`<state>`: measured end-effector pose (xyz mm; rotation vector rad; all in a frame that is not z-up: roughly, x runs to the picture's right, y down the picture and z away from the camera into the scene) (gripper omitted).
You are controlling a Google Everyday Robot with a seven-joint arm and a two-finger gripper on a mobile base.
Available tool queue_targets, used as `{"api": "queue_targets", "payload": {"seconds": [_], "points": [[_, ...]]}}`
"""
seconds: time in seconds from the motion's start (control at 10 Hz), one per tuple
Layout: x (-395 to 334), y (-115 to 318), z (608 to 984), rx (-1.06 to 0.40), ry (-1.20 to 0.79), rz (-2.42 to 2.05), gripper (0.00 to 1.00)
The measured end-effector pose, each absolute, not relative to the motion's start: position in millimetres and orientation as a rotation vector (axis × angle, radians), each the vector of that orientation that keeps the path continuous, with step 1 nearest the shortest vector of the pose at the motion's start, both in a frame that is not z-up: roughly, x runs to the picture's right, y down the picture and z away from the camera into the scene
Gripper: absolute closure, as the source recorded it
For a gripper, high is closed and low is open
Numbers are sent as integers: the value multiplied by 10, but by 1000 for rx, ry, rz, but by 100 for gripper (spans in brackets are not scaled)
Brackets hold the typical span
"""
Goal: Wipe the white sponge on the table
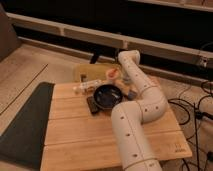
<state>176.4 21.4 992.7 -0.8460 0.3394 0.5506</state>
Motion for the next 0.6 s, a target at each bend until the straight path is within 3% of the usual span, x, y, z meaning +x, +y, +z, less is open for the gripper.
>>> {"api": "queue_targets", "payload": {"seconds": [0.6], "points": [[1827, 241, 9936, -842, 373, 537, 100]]}}
